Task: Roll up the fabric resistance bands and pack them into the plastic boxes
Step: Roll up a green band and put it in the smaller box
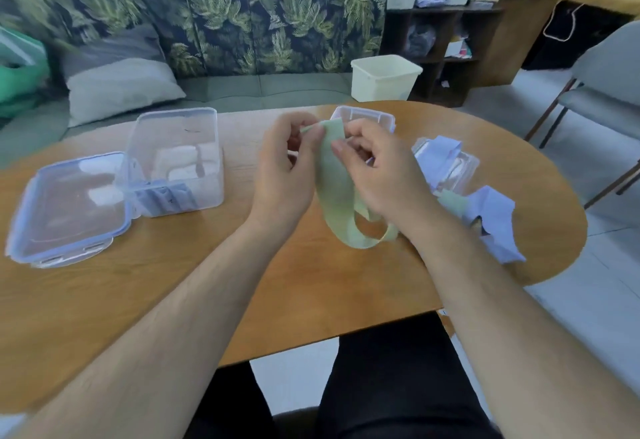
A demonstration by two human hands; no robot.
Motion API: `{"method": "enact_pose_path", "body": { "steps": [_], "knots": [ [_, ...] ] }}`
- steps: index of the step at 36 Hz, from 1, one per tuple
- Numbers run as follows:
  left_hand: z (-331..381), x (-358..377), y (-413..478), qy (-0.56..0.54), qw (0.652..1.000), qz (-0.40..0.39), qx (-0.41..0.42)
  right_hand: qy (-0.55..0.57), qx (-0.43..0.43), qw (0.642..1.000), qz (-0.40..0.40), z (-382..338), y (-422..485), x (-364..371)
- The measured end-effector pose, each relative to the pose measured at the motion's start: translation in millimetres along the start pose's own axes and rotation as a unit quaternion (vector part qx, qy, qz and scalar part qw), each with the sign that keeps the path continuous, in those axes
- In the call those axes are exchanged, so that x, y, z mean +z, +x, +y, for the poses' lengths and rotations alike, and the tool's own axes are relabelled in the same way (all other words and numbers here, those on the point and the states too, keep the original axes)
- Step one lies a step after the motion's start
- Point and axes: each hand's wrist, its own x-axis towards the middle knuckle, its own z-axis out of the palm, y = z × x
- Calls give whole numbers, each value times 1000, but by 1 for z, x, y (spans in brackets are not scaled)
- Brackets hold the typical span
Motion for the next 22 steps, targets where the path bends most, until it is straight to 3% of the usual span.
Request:
{"method": "enact_pose_path", "body": {
  "steps": [6, 10, 12, 15, 18, 22],
  "knots": [
    [-8, -36, -4, 64, 992, 101, -32, -14, -81, 995, 56, -19, 6, 47],
    [0, -49, -11, -22, 995, 60, -80, -26, -123, 992, -15, -28, 2, 66],
    [-2, -57, -12, -12, 995, 67, -72, -13, -137, 990, -39, -27, 0, 71],
    [-10, -68, -11, 11, 996, 62, -66, 20, -114, 993, -34, -23, -2, 76],
    [-10, -73, -10, 21, 996, 51, -71, 53, -34, 998, -5, -27, 3, 79],
    [-5, -75, -5, 32, 995, 55, -72, 76, 23, 996, -38, -35, 14, 77]
  ]
}}
